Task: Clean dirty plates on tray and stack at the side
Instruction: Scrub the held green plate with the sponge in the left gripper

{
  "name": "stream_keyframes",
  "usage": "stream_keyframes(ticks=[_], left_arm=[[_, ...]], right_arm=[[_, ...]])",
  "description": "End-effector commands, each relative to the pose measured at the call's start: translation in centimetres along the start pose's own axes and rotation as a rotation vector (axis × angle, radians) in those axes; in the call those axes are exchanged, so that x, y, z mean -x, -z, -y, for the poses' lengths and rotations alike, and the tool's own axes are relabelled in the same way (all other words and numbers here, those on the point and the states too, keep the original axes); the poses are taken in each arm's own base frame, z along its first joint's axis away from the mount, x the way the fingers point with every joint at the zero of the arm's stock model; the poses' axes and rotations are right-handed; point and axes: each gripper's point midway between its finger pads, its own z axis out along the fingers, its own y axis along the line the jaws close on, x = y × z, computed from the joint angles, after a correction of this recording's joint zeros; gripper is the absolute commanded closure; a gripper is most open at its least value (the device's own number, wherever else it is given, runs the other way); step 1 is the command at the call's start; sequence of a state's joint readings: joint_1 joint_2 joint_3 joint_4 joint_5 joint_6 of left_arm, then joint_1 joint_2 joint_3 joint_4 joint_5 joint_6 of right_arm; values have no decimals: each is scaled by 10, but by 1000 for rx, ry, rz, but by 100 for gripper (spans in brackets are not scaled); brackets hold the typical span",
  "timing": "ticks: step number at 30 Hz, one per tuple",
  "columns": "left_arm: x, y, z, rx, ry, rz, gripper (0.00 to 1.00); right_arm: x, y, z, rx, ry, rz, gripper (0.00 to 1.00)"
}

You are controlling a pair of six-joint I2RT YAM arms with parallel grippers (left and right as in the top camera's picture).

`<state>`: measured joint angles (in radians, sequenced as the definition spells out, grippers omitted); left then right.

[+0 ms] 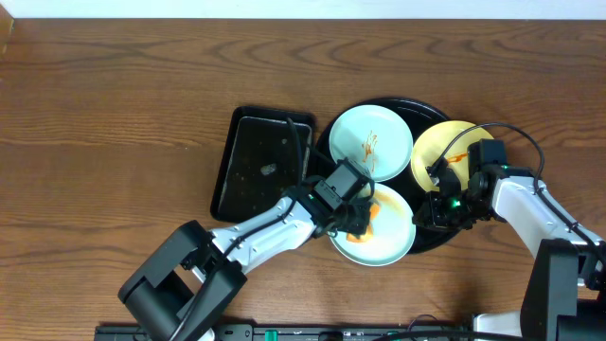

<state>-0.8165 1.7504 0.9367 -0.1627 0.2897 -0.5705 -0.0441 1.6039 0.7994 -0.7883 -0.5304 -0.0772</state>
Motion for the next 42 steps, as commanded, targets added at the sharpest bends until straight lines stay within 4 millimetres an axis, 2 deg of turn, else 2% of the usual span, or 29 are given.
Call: stream_keyframes(ticks=[1,5,10,11,12,13,14,17,22,28,33,37,42], left_arm=[[31,10,-26,88,14,99,92],[58,34,-31,80,-1,178,92],[74,67,-39,84,23,246,92],[75,74,-37,81,8,254,92],[76,85,-32,77,-32,270,92],[76,92,-30,76,-49,278,92],[75,100,-27,74,-68,288,92],[76,120,-32,112,-102,322,92],[82,146,-83,330,-21,379,91],[88,152,-134,434,90,375,89],[89,150,-168,482,166,352,89],[87,148,-181,502,197,334,89],[87,148,-182,503,199,334,88]], right_arm=[[1,-1,-2,5,12,-3,99],[1,-1,-2,5,11,-3,99],[1,-1,-2,5,11,-3,96],[1,-1,-2,5,11,-3,89],[1,-1,-2,5,12,-3,69],[1,-1,-2,5,12,-2,63],[1,-1,-2,5,13,0,63],[2,-1,-2,5,16,4,69],[0,-2,-1,5,13,-1,71],[-5,-14,5,5,-44,15,72],[-5,-19,4,29,-63,36,81],[1,-18,-7,92,-50,55,99],[13,-15,-14,130,-20,97,99]])
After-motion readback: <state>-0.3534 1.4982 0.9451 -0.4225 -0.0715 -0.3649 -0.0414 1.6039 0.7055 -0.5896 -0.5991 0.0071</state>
